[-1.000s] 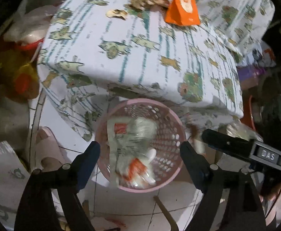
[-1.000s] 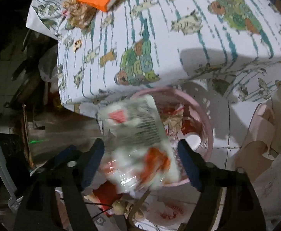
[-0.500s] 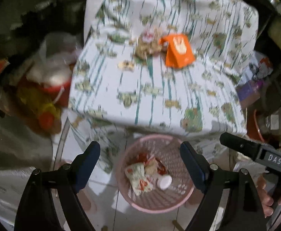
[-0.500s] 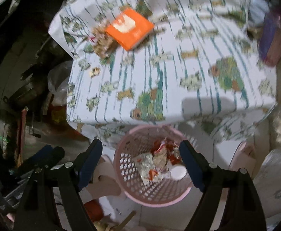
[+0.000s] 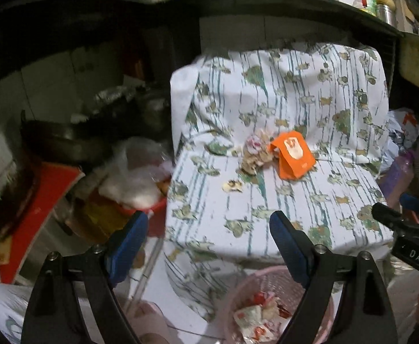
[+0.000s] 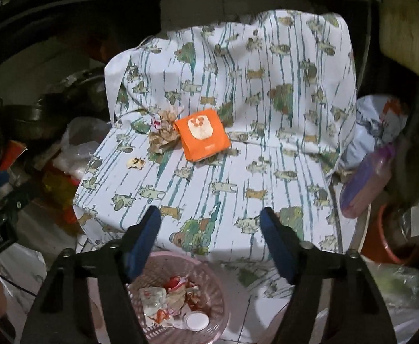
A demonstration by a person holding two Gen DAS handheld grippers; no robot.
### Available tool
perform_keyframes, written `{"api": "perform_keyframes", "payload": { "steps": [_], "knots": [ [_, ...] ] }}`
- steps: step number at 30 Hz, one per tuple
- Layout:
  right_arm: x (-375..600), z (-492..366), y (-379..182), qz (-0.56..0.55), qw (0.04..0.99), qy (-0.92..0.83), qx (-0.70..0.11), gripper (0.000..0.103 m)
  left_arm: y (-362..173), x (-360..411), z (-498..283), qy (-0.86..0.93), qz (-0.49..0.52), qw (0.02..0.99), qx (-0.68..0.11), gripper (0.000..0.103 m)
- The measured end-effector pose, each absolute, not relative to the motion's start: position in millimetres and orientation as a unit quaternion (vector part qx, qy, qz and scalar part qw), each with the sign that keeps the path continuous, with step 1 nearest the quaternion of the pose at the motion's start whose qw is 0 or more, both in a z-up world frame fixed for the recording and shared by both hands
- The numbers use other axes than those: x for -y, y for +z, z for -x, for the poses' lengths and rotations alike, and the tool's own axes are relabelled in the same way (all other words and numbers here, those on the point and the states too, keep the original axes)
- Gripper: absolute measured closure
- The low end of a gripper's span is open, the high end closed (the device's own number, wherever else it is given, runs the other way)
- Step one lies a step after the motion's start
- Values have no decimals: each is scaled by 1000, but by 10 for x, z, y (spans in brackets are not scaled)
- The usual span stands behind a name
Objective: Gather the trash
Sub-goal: 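Move both tools back over the table toward the orange paper box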
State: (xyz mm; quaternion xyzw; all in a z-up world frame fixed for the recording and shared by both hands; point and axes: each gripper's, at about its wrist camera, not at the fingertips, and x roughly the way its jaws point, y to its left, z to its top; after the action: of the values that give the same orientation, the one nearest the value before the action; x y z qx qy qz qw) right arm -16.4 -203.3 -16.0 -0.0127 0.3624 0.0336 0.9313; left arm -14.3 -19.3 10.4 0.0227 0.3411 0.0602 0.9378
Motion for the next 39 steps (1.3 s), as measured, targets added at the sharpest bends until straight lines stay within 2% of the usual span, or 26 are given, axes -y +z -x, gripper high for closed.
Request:
{"api": "perform_keyframes", "payload": {
  "steps": [4, 10, 18, 22, 24, 25, 27, 30, 33, 37, 39],
  "knots": [
    [2077, 170, -118, 18, 938, 7, -347, 51, 82, 218, 95, 51, -43, 928, -366, 15],
    [2119, 145, -101, 18, 934, 17, -355, 53, 80, 274, 148, 52, -68, 932, -351, 15],
    [2128, 169, -82, 13, 937, 13, -348, 36, 233, 285, 231, 38, -68, 943, -322, 15],
    [2135, 182, -68, 21, 941, 5, -339, 32, 321, 213, 261, 41, -46, 949, -310, 15],
    [2137, 197, -47, 23, 943, 5, -333, 31, 436, 158, 353, 52, -30, 961, -272, 14],
    [2138, 201, -31, 23, 944, 5, -330, 30, 481, 142, 381, 52, -28, 963, -261, 13],
    [2135, 214, 11, 25, 946, 9, -324, 28, 608, 105, 431, 46, -23, 969, -240, 0],
    [2119, 198, 135, 40, 950, 10, -310, 24, 787, 93, 468, 39, -27, 975, -216, 0],
    [2125, 136, 359, 46, 957, 23, -286, 13, 946, 100, 396, 29, -41, 976, -212, 0],
    [2166, -29, 646, 32, 959, 49, -279, 11, 1136, 128, 227, 1, -63, 977, -202, 0],
    [2180, -145, 766, 34, 959, 56, -275, 6, 1220, 182, 98, -16, -91, 976, -197, 0]
  ]
}}
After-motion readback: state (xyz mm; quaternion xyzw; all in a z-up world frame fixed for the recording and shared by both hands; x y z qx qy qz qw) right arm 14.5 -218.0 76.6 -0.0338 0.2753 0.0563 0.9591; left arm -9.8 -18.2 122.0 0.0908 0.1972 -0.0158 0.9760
